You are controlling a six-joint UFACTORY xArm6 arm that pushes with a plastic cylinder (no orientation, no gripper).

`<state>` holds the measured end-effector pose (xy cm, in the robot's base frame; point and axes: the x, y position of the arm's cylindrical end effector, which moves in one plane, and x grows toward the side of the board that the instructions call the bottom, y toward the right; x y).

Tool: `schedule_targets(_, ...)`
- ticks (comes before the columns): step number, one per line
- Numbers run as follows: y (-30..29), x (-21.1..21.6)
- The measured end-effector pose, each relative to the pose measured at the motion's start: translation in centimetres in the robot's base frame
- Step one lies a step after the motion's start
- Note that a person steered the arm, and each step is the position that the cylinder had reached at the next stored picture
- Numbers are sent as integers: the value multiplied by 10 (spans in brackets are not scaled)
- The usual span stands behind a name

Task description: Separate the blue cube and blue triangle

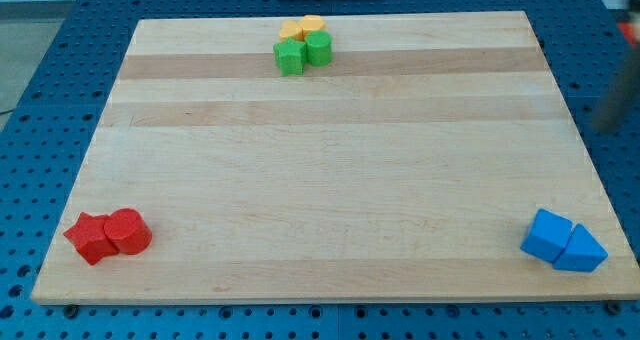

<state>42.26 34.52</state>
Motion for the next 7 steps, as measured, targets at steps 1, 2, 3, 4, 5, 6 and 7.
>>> schedule_targets(1, 0, 0)
schedule_targets(2, 0, 13)
schedule_targets(3, 0, 43)
schedule_targets(4, 0, 74)
schedule_targets(5, -14, 125)
schedule_targets(6, -63, 137)
schedule_targets(7, -120, 141)
